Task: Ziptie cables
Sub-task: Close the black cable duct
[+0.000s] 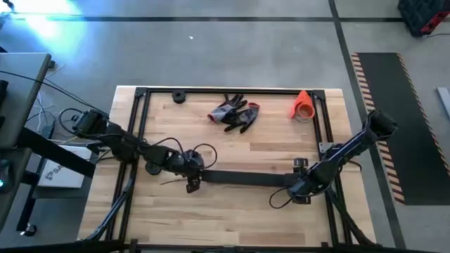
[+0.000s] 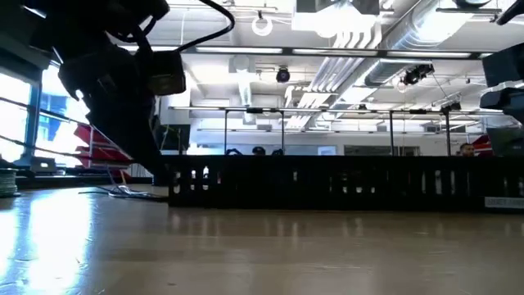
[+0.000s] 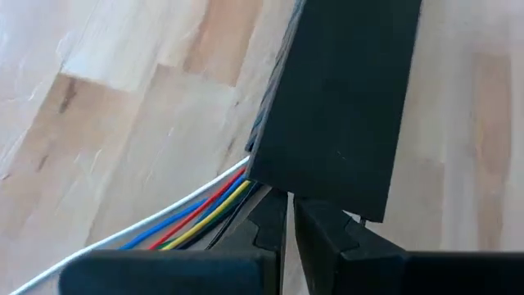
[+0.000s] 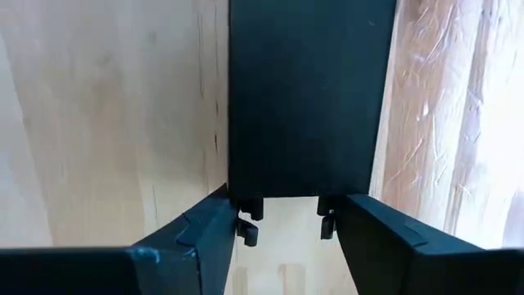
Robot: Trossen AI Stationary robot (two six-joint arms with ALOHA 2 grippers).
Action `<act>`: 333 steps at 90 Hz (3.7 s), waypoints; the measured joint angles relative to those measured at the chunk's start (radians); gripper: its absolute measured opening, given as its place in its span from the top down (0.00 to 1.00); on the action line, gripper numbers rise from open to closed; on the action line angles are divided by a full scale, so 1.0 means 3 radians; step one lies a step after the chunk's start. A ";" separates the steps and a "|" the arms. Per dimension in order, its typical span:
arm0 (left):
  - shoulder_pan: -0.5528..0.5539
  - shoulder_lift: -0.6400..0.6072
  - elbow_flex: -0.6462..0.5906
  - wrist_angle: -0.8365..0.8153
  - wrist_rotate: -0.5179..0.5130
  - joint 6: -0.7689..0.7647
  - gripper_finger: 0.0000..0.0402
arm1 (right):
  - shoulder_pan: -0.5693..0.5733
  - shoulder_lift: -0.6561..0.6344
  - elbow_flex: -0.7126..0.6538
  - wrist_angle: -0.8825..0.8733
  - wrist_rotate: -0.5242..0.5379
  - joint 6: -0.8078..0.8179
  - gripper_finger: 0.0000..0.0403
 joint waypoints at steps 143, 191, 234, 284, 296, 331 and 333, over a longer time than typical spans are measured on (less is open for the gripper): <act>0.0133 0.0158 0.0488 -0.1356 0.0019 0.0311 1.00 | -0.0136 0.0004 0.0009 -0.0060 -0.0090 -0.0013 0.23; 0.0132 0.0158 0.0484 -0.1213 0.0020 0.0371 1.00 | -0.0135 0.0001 0.0009 -0.0008 -0.0241 0.0061 0.58; 0.0130 0.0270 0.0465 -0.0703 0.0124 0.0379 1.00 | -0.0134 0.0000 0.0006 0.0015 -0.0304 0.0021 0.61; 0.0140 0.0245 0.0569 -0.0906 0.0108 0.0398 1.00 | -0.0133 -0.0001 0.0005 0.0043 -0.0278 0.0026 0.61; 0.0169 0.0251 0.0605 -0.1028 0.0052 0.0369 1.00 | -0.0135 -0.0001 0.0004 0.0036 -0.0280 0.0036 0.61; 0.0177 0.0238 0.0621 -0.1278 -0.0055 0.0258 1.00 | -0.0046 0.0004 0.0011 -0.0036 -0.0587 0.0107 0.28; 0.0177 0.0238 0.0621 -0.1280 -0.0054 0.0258 1.00 | -0.0025 0.0004 0.0011 -0.0037 -0.0576 0.0137 0.26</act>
